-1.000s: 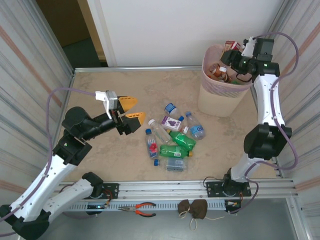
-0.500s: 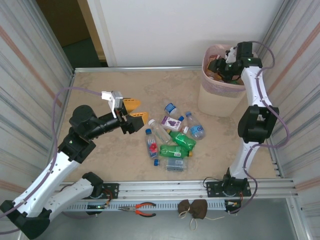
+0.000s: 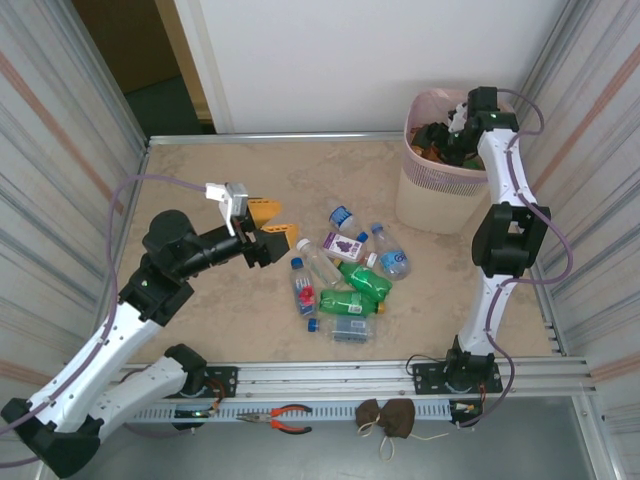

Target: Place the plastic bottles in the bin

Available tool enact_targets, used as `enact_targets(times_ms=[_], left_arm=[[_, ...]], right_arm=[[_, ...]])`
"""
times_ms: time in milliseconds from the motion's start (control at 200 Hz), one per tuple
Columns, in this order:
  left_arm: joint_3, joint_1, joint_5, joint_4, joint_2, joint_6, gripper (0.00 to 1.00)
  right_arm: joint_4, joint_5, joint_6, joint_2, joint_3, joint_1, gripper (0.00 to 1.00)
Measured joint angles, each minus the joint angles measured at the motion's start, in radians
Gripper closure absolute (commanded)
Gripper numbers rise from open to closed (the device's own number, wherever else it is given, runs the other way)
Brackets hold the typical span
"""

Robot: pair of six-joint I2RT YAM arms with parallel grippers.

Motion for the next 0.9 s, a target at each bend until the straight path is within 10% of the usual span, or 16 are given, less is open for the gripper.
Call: enact_targets(times_ms=[902], left_arm=[[0.071,-0.060,-0.277,-0.468,0.333,-0.097,0.38]], right_arm=[[-0.102,0.112,-0.012,-0.378,-0.026,-0.020,0.22]])
